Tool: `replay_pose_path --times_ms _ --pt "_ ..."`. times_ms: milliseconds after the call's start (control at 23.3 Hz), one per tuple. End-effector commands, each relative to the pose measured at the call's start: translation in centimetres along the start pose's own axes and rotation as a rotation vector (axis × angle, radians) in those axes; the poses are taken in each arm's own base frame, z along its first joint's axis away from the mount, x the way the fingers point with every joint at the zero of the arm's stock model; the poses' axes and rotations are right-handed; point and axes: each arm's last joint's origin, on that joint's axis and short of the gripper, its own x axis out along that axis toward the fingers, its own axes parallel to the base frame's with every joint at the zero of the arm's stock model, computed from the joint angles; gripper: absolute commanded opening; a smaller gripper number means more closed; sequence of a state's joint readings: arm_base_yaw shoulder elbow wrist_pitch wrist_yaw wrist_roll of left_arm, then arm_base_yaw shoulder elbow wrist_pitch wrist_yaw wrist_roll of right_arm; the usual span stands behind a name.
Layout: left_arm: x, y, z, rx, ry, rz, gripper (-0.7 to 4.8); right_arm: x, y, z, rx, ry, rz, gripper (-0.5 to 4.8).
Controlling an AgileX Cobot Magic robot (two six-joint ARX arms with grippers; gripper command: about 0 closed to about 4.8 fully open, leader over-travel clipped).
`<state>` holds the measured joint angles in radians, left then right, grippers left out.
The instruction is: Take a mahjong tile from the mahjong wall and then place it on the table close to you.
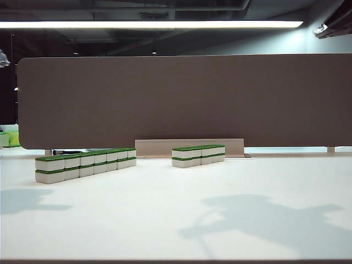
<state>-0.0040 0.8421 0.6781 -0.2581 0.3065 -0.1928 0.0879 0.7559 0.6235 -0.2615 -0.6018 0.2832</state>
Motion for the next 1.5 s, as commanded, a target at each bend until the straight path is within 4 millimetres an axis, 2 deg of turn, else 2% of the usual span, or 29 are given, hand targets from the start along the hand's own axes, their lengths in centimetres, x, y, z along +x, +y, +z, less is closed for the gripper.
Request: replay_pose_path --times_ms 43,343,601,729,944,1330,1502 --pt "0.7 0.0 1.1 0.016 0.004 -0.014 -0.03 0.4 0.3 0.5 -0.059 -0.024 0.028 -0.01" --pt "3.5 0.4 3.4 0.061 0.104 -0.002 -0.03 2.8 -0.2 0.5 -0.061 0.023 0.060 -0.02" --pt "4.9 0.4 5.5 0.077 0.116 -0.001 -0.02 3.8 -0.3 0.7 -0.066 0.035 0.078 -0.02" --pt "5.6 0.4 6.6 0.079 0.127 0.000 -0.02 4.0 -0.3 1.0 -0.065 0.036 0.077 -0.02" --pt "7.8 0.6 9.6 0.092 0.234 0.013 -0.02 3.9 -0.2 1.4 -0.072 0.025 0.081 -0.01" --pt "10.9 0.6 13.0 0.152 0.339 0.036 -0.01 3.9 -0.1 1.4 -0.065 0.021 0.083 -0.01" --pt "12.5 0.8 13.4 0.158 0.407 0.035 0.51 3.9 -0.1 1.4 -0.063 0.024 0.090 -0.01"
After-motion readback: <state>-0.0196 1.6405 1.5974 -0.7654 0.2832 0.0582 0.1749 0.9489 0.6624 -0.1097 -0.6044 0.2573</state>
